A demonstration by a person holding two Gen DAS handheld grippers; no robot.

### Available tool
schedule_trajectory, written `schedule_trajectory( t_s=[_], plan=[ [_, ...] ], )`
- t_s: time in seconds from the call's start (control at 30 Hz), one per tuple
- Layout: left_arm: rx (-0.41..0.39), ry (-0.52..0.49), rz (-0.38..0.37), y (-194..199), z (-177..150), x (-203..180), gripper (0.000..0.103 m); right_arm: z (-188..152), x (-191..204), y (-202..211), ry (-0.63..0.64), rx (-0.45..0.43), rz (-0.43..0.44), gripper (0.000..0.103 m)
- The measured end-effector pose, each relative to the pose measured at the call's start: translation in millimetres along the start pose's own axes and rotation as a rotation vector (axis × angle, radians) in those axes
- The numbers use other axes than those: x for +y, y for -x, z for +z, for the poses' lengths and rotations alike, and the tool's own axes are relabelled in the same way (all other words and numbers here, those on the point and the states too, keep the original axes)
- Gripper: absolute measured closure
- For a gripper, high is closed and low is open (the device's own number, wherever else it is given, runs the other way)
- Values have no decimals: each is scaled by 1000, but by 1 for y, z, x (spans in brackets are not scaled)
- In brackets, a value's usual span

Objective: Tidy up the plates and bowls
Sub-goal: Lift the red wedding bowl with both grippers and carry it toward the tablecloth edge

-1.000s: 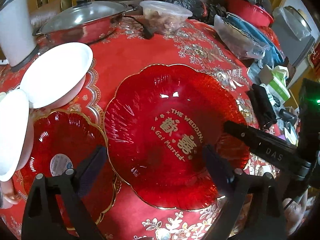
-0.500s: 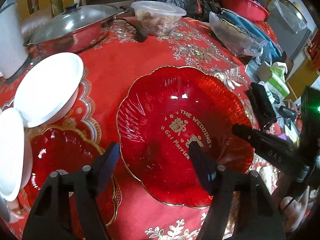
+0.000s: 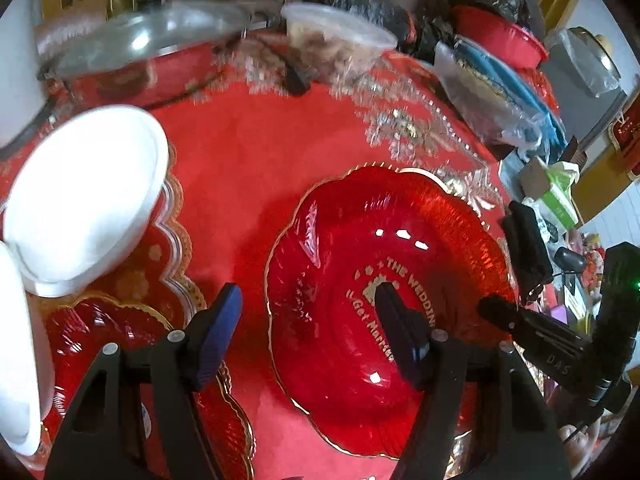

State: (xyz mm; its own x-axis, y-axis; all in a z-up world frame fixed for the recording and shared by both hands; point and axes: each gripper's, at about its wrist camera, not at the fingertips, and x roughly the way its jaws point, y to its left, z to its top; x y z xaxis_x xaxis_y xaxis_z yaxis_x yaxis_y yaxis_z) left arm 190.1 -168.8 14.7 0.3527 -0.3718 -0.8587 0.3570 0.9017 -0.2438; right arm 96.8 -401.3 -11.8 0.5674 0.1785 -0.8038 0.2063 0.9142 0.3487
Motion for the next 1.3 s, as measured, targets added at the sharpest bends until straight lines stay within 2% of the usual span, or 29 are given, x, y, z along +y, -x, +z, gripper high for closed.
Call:
schedule_trajectory(
  t_s=[0.1,0.13,0.17,0.23,0.3,0.33,0.37,0.43,0.53,0.63,0.73,0.9,1.1,1.3],
  plan=[
    [34,-6,10,-8,-1,-1,34,1,1,-2,2,-3,-4,81],
    [42,-11,12,-10,-2,-4,37,1,2,-1,4,-11,-9,86],
    [43,-14,5,-10,-4,-5,52,0,3,-1,11,-16,-19,88],
    [43,-24,22,-10,-6,-9,58,0,3,0,19,-23,-27,93],
    [31,-32,61,-9,-7,-11,72,0,-2,0,8,-26,-25,93],
    [25,-28,72,-8,-8,-9,83,0,-3,1,8,-33,-33,93],
    [27,-20,61,-7,-9,-8,87,-1,-4,3,13,-44,-47,93],
    [26,-32,59,-7,-11,-9,89,-1,-4,7,25,-49,-55,93],
    [11,-59,110,-6,-15,-15,89,-1,1,14,46,-67,-72,93],
    [0,-47,93,3,-17,-13,89,-1,4,26,55,-82,-64,93],
    [-22,-34,80,21,-18,-11,89,-3,13,38,73,-93,-56,93],
    [-80,-15,103,66,-31,0,89,-11,40,58,120,-111,-15,93],
    [-147,31,142,130,-67,33,89,-33,99,84,218,-131,60,93],
    [-210,134,195,200,-119,95,89,-68,185,89,347,-107,164,93]
  ],
)
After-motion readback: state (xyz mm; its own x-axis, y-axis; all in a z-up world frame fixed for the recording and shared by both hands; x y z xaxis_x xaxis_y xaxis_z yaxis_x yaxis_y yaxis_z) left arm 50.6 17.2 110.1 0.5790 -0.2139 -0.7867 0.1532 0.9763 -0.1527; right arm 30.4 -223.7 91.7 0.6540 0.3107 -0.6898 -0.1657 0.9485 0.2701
